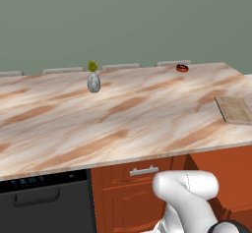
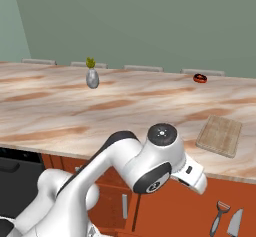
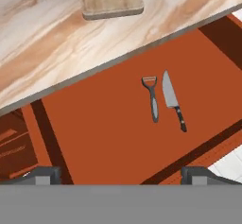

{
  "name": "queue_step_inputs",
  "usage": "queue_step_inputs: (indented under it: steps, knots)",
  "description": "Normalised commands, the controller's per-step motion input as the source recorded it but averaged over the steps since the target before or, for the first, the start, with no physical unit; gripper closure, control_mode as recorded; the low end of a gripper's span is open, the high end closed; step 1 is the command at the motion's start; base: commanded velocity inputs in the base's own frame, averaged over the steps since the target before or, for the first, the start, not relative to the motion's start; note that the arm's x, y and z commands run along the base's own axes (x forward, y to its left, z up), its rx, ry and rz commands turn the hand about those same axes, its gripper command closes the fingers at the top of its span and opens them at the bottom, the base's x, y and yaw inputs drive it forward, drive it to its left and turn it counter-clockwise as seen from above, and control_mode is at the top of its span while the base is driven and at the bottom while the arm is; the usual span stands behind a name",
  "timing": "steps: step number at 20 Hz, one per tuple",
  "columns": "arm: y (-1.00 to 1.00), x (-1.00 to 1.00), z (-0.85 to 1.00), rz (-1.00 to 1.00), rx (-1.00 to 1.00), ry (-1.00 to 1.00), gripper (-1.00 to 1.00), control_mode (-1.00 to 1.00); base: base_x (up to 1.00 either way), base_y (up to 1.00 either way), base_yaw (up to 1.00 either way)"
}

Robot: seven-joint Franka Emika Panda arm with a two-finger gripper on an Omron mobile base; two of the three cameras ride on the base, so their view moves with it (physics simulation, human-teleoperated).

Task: Open the drawer on the right and place the cutting tools on the cutting board.

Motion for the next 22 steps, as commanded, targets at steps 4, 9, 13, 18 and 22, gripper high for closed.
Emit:
queue_step_inputs:
  steps: [4,9,13,18,22]
  knots:
    - [-0.06,0.03,-0.38,0.00,-0.01,0.17,-1.00,-1.00,0.00,0.00,0.00]
    - [0.00,0.14,-0.36,0.00,-0.02,0.14,-1.00,-1.00,0.00,0.00,0.00]
    - [-0.08,0.18,-0.42,0.00,-0.01,0.07,-1.00,-1.00,0.00,0.00,0.00]
    - [-0.30,0.14,-0.45,0.00,0.01,0.01,-1.00,-1.00,0.00,0.00,0.00]
    - [-0.43,0.14,-0.37,0.00,0.01,0.00,-1.00,-1.00,0.00,0.00,0.00]
